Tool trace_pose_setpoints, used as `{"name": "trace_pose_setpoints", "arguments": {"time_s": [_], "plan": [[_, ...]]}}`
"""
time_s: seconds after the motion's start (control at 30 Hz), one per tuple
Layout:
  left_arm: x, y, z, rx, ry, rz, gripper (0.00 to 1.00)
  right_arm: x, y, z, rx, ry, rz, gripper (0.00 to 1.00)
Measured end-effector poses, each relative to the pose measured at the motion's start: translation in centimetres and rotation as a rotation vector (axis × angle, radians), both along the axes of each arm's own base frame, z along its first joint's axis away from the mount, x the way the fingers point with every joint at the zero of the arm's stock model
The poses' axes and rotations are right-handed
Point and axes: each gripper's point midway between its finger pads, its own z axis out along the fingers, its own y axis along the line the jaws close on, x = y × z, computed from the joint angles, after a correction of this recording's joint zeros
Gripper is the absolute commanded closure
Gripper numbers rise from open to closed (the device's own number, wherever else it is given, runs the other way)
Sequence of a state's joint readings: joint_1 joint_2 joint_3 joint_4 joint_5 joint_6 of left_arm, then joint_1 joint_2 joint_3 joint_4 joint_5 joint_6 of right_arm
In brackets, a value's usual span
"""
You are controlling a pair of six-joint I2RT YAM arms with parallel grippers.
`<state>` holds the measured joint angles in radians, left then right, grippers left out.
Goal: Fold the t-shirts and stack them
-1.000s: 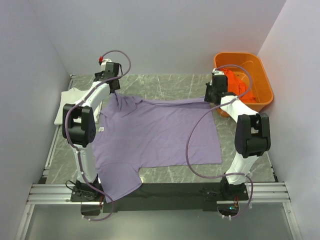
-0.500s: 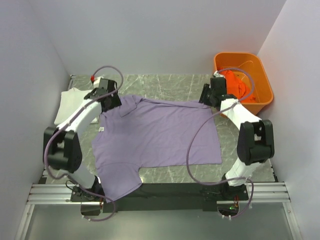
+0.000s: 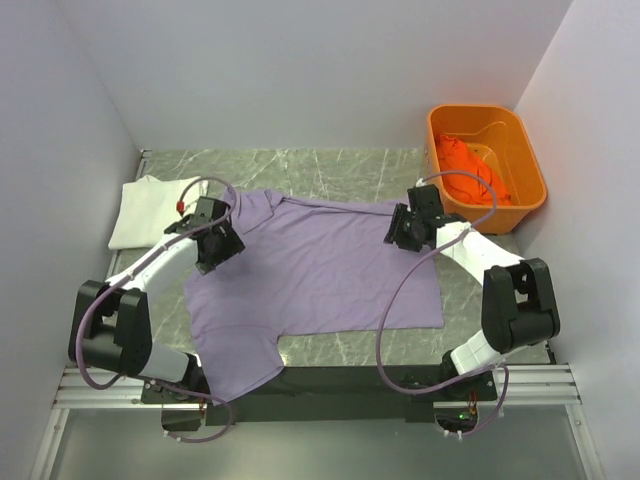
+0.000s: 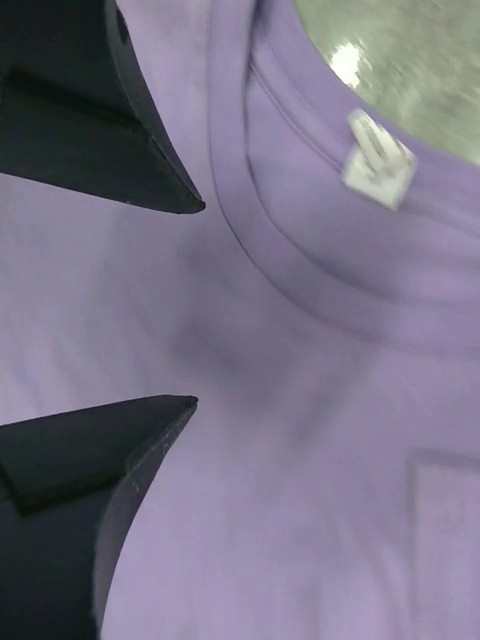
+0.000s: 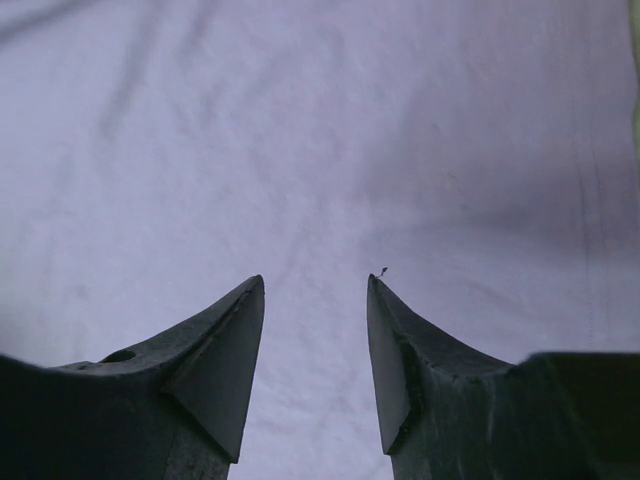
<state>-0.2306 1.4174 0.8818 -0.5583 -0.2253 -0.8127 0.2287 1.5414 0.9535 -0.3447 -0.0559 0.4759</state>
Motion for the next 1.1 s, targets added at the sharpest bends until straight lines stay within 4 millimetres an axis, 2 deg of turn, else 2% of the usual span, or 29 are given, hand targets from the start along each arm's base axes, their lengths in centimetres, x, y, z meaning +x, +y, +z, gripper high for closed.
{"name": "trace_pose_setpoints", "arguments": {"time_s": [0.13,0.27,0.33,0.47,0.6,0.73,0.9,1.1], "plan": [[3.5,-0.9,2.2,-0.061,-0.093,0.044,0.37,2.3,1.0,1.9,0.054,-0.06,-0.021,0.5],[9.1,-1.3,4.3,-0.096,-0.188,0.083,0.44,5.3,1.8,3.4,0.112,-0.127,-0.048,0.53],[12.0,-1.2,4.4,-0.1,-0.211,0.098,0.47,6.3,2.0,3.3,0.136,-0.137,-0.063,0.54],[15.2,-0.9,3.0,-0.097,-0.2,0.117,0.49,7.8,1.5,2.4,0.166,-0.127,-0.102,0.54],[15.6,-1.2,0.3,-0.096,-0.142,0.113,0.56,9.0,0.9,1.9,0.182,-0.122,-0.132,0.55],[15.5,-1.3,-1.7,-0.095,-0.09,0.109,0.57,10.2,1.0,1.9,0.203,-0.133,-0.136,0.55],[15.4,-1.5,-2.8,-0.095,-0.062,0.107,0.62,10.7,1.2,1.8,0.216,-0.14,-0.131,0.55],[15.3,-1.6,-3.5,-0.1,-0.043,0.102,0.68,10.7,1.3,0.7,0.214,-0.119,-0.13,0.55]]}}
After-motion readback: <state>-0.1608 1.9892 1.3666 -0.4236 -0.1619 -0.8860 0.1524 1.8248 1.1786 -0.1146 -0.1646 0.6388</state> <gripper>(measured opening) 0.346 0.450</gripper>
